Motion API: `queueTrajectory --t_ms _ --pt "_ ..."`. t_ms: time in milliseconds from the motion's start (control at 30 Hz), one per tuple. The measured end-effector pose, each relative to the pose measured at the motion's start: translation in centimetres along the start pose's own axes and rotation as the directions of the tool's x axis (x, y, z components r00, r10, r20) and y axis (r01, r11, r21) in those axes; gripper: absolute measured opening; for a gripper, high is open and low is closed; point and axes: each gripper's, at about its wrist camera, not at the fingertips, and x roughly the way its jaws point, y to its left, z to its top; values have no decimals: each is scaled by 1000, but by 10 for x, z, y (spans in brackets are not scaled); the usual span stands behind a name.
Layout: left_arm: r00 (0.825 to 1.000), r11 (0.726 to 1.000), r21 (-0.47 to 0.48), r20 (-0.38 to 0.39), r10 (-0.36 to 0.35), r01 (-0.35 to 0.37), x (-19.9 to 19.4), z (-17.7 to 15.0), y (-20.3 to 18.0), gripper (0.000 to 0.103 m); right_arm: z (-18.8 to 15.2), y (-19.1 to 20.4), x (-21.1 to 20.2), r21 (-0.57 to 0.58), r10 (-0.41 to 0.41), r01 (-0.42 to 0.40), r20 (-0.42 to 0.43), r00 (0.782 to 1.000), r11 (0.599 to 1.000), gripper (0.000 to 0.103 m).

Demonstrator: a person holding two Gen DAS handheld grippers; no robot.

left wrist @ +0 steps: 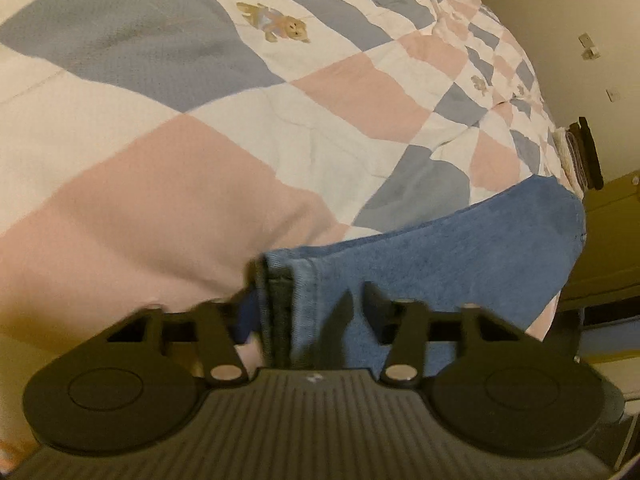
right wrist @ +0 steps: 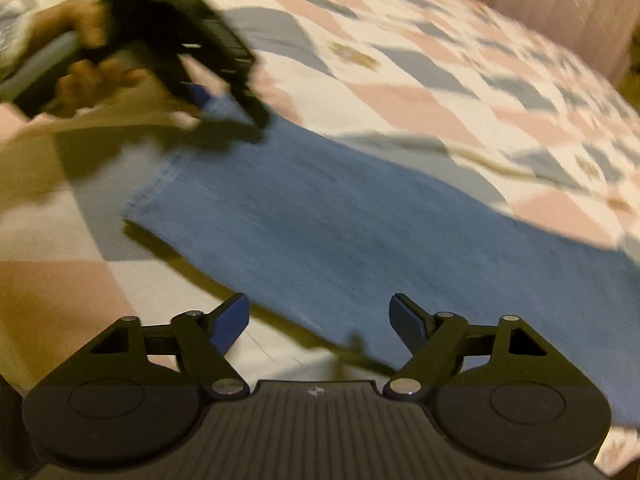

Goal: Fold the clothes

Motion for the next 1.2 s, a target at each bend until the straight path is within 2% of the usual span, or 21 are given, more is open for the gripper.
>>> queueTrajectory --t_ms 100,167,200,267,333,467,533,600,633,667,800,833,900,933,967,1000,1100,1200 --pt "999 999 -11 -4 -36 36 -2 0 8 27 1 37 7 -143 -8 16 61 998 990 69" --pt "999 999 -3 -3 -40 40 -2 1 8 27 -5 68 14 -276 -7 38 112 994 960 67" --pt "999 999 3 -1 -39 39 -2 1 7 27 -8 81 18 -333 -5 51 139 990 941 62" --pt "999 999 9 4 -42 42 -2 0 7 27 -18 107 26 -442 -29 123 213 977 889 59" --pt "998 999 -3 14 -54 54 -2 -2 10 27 -27 129 38 -516 -101 252 302 948 819 58" --pt "998 998 -29 31 -58 59 -1 -4 13 27 -35 148 64 -572 -148 362 385 911 736 54" --pt "998 998 -38 31 -45 47 -1 -4 11 24 -35 153 76 -595 -153 391 411 899 702 45" --pt "999 998 -49 28 -28 29 -3 -3 7 20 -28 148 78 -583 -132 361 397 908 728 26" --pt "999 998 -62 28 -22 23 -4 -3 5 19 -25 146 79 -576 -122 345 390 913 741 23" --pt "999 997 -81 29 -16 18 -6 -2 1 17 -20 139 75 -544 -104 315 383 918 777 13" --pt "997 993 -116 75 -10 18 -23 7 -34 14 2 94 40 -374 -31 189 388 921 908 11" --pt "996 993 -116 91 -13 23 -28 11 -48 14 8 73 28 -291 1 119 381 925 949 11" --pt "993 995 -102 115 -11 23 -33 22 -81 14 14 33 7 -143 34 24 389 921 989 10" --pt "992 996 -87 123 -12 22 -33 29 -101 14 14 9 -2 -59 43 -21 392 919 998 9" --pt "991 997 -64 131 -26 34 -30 37 -126 14 14 -15 -11 25 51 -66 396 917 997 4" --pt "989 998 -36 137 -47 52 -26 44 -151 14 14 -39 -20 108 59 -111 401 914 988 4" --pt "986 994 66 134 -96 88 2 65 -235 14 -17 -112 -41 245 -15 -93 404 915 965 4" --pt "981 979 158 124 -147 126 47 85 -327 14 -47 -186 -62 377 -88 -75 396 914 923 4"
